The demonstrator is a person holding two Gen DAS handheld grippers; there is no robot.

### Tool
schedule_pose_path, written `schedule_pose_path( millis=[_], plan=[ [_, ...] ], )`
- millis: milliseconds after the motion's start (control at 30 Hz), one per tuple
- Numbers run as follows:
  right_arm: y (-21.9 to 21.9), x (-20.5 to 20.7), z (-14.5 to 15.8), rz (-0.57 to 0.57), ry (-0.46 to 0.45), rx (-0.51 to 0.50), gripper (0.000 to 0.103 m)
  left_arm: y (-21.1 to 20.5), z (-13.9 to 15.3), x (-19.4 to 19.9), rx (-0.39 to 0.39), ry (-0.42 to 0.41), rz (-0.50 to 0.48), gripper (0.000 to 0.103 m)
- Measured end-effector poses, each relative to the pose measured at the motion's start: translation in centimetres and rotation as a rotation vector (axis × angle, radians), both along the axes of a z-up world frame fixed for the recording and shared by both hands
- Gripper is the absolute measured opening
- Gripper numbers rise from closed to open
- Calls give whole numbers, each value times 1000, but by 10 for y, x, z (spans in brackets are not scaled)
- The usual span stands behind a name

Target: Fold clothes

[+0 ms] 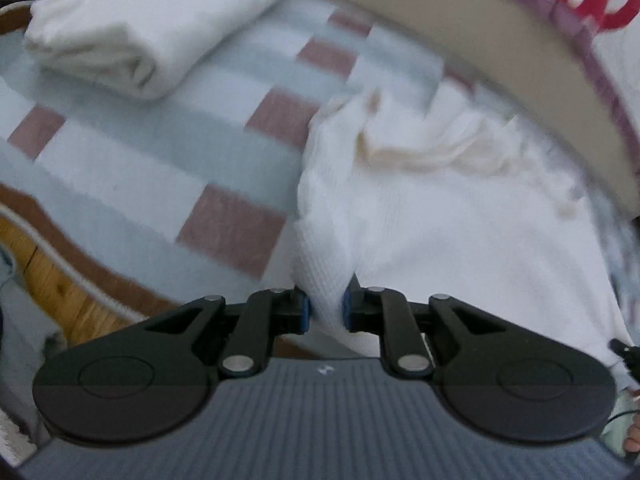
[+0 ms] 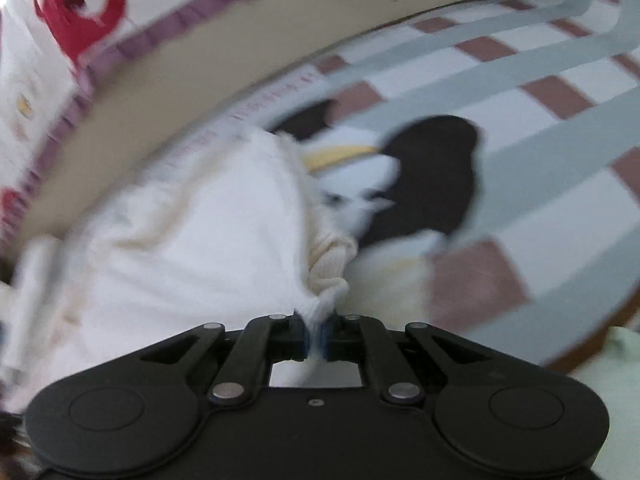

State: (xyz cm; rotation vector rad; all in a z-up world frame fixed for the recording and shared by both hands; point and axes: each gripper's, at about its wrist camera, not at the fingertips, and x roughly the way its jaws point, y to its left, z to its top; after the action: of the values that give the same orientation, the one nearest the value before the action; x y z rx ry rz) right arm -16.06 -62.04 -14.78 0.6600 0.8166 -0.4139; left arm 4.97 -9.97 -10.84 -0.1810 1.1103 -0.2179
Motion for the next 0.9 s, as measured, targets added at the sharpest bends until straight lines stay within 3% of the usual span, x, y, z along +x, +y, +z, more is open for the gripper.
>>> schedule_pose_path(
  millis=[67,133,267,333,367,433,567,667,800,833,900],
  plan=[
    [-2,-6,-8,6,24,1,7,1,5,-2,33,-10,7,31],
    [1,-5,4,-7,57,-76,11,2,9,-3,65,-20,14,43],
    [10,-3,31,-41,123,-245,24,3,19,-7,130,-40,29,45],
    [16,-2,51,-28,67,-208,25,4,24,-8,144,-51,32,45],
    [19,-1,61,-14,34,-179,25,5,29,-8,106,-56,25,48],
    [36,8,76,79,-48,-66,25,4,37,-8,48,-57,7,56],
    [80,41,95,196,-76,-167,30,-7,53,-7,64,-96,-36,57],
    [114,66,109,283,-97,-244,30,-11,59,-7,148,-153,-17,58],
    [158,99,128,400,-125,-346,31,13,66,-2,36,-120,-5,58],
    [169,107,133,429,-131,-371,35,19,69,1,18,-112,-6,58],
    [191,123,142,487,-145,-422,41,19,76,13,26,-117,-59,58]
  ],
)
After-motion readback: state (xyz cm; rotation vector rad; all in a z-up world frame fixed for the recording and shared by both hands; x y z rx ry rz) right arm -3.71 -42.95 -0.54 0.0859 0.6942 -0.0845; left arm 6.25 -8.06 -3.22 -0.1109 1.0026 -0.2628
